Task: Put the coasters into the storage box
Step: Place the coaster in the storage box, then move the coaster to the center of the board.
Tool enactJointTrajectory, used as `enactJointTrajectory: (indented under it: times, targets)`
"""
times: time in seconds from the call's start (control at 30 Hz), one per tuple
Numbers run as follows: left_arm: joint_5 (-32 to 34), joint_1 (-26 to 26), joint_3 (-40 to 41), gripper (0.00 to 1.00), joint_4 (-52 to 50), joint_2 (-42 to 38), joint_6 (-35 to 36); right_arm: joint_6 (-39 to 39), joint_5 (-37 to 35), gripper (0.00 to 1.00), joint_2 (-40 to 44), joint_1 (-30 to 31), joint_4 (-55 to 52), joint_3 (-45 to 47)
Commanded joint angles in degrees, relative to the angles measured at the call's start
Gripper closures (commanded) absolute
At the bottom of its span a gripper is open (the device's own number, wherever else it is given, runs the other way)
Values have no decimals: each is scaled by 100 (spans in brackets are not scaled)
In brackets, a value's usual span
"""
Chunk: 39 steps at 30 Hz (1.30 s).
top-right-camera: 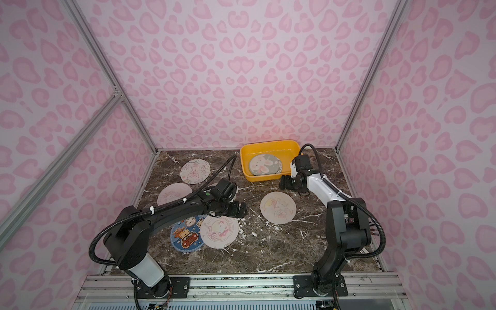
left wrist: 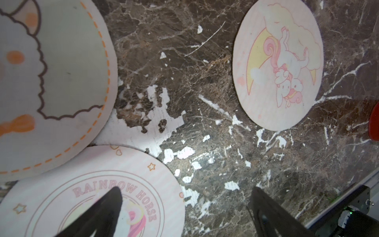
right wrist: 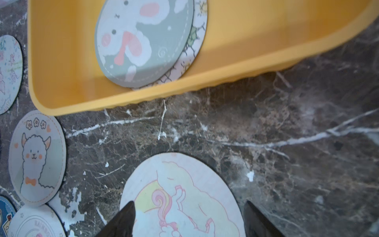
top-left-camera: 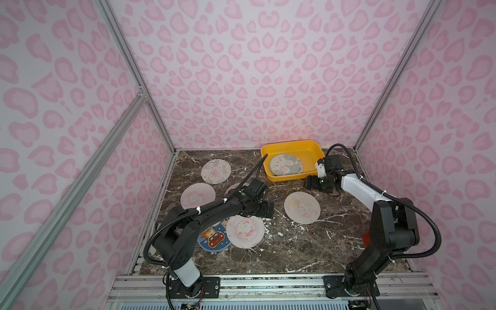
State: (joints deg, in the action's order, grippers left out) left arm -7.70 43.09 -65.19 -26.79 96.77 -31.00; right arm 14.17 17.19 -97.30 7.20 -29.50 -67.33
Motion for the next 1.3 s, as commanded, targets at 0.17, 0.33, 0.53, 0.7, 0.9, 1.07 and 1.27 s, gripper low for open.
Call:
enactJointTrajectory:
  times: [0.17,0.33,0.53,0.7,0.9,1.07,1.27]
  targets:
    - [-41,234,-299,0,393,340,-53,94,165,16,63,-307,747,844]
    - [-132,312,-533,1,458,630,-16,0,364,16,-255,-355,909,919]
    - [-145,330,-555,1,511,720,-99,-59,505,16,-447,-341,937,990]
    - [-178,336,-604,1,417,825,-20,-186,569,16,-494,-194,821,1071]
    - [-162,330,-644,1,327,887,33,-175,689,17,-423,151,770,1315]
    - [-150,327,-609,1,305,896,7,-6,759,17,-272,479,814,1520]
    - [-112,328,-600,2,272,938,25,197,919,17,-147,919,808,1550]
